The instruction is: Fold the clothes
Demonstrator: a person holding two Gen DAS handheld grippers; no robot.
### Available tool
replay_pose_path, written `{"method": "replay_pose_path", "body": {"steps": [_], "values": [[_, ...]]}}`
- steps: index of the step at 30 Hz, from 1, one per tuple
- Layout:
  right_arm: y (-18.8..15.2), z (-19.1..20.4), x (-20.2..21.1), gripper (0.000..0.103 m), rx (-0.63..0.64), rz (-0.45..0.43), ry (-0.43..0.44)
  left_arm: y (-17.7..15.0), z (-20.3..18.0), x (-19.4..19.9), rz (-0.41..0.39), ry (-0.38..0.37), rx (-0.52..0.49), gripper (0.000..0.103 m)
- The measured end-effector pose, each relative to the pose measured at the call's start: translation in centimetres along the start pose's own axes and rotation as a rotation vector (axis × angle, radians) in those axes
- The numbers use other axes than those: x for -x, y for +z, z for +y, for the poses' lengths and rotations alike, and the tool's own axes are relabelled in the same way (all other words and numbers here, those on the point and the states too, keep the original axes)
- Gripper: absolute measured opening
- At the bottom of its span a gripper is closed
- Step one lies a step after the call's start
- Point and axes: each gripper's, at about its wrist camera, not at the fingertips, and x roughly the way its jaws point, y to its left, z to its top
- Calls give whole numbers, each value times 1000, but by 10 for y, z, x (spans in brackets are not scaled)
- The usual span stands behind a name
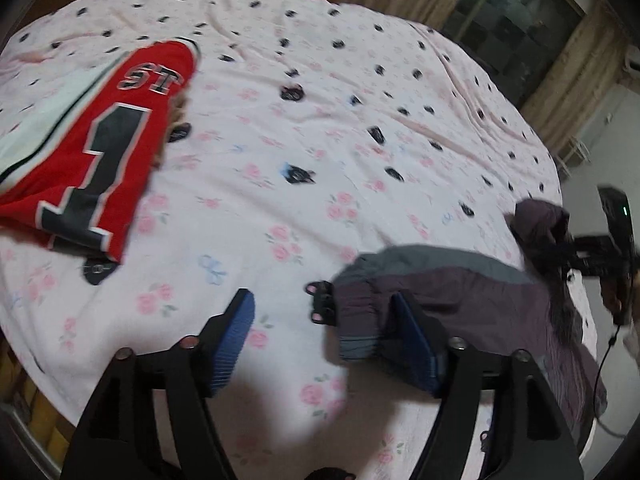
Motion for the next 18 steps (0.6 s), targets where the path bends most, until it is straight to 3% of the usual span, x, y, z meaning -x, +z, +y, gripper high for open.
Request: {"method": "replay_pose_path", "body": {"steps": [3,7,11,18], "values": [[-31,-11,22,41,-56,-62,-47,6,3,16,-50,77,5,73],[-70,-49,51,42,-173,-122,-90,19,-20,39,-151,105,-78,73],[-102,-85,69,42,-295,-165,-148,32,-72,35,-165,8,-211,74],[-128,-121,84,42,-416,-237,-320,35,-206,-23,-117,-203,-415,75]]}}
